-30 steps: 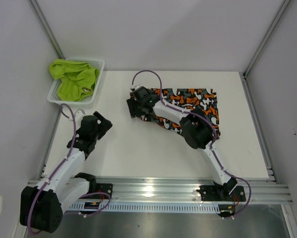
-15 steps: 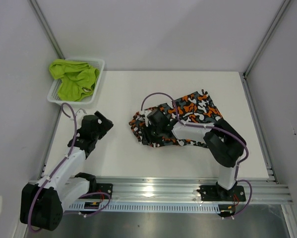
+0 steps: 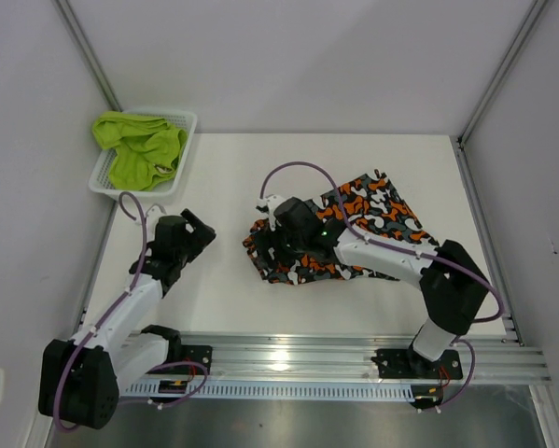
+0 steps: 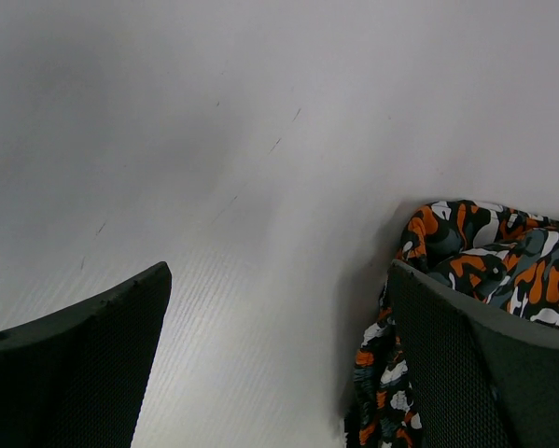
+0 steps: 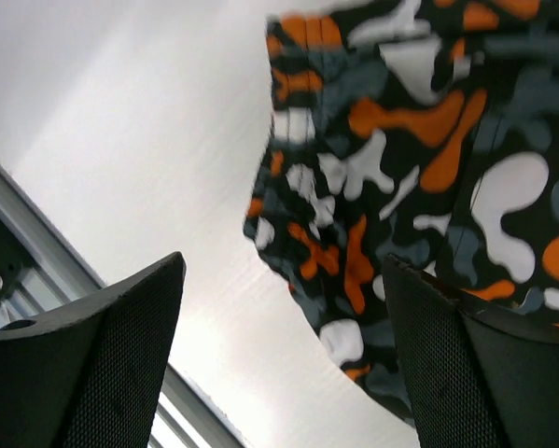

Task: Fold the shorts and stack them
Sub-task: Fold the shorts

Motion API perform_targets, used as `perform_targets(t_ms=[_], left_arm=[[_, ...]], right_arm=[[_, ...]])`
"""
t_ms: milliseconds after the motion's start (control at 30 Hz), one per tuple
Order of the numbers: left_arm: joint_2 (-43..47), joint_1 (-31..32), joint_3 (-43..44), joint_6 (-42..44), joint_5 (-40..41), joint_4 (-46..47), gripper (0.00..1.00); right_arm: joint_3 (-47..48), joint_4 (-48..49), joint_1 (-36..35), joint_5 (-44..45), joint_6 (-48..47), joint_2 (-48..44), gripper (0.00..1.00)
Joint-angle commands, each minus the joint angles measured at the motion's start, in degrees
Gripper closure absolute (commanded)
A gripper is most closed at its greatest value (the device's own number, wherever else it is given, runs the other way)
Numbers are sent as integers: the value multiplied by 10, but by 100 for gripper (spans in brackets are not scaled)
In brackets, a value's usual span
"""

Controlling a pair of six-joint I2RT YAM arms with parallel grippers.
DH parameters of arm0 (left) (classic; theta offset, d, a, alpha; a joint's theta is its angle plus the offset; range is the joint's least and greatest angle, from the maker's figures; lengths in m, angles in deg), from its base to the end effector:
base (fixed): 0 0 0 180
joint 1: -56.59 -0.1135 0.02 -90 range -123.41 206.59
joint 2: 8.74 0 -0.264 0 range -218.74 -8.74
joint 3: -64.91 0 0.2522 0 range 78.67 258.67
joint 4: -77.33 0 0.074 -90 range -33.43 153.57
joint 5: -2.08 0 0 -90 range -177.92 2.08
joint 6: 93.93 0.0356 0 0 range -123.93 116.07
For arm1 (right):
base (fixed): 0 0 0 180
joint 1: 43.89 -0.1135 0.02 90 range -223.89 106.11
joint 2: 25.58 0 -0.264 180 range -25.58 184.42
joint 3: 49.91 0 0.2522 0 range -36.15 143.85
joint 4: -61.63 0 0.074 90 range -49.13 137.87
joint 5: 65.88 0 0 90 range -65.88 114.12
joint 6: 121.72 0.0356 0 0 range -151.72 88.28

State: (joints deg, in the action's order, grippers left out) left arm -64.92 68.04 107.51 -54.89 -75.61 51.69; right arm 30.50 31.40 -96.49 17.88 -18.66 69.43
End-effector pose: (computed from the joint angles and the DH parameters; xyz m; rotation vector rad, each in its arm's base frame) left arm 0.2000 -0.0328 0.2048 -0.8715 2.0849 -0.3468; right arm 0.2184 0.2921 0.2358 -0.8822 2.2900 0.6656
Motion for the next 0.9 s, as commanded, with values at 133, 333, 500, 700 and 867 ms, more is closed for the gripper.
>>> perform_targets(t_ms=[133, 333, 500, 700, 867], left_arm=[[44, -4, -4, 1, 36, 4, 1], [53, -4, -9, 1, 40, 11, 1], [43, -4, -5, 2, 39, 11, 1], [39, -4, -6, 3, 39, 12, 1], [35, -4, -5, 4, 39, 14, 1]], right_arm=[[131, -21, -24, 148, -19, 97, 20], [185, -8, -22, 191, -31, 169, 23], [218, -14, -22, 195, -44, 220, 23], [219, -2, -13, 163, -41, 237, 25], [214, -4, -27, 193, -41, 207, 22]])
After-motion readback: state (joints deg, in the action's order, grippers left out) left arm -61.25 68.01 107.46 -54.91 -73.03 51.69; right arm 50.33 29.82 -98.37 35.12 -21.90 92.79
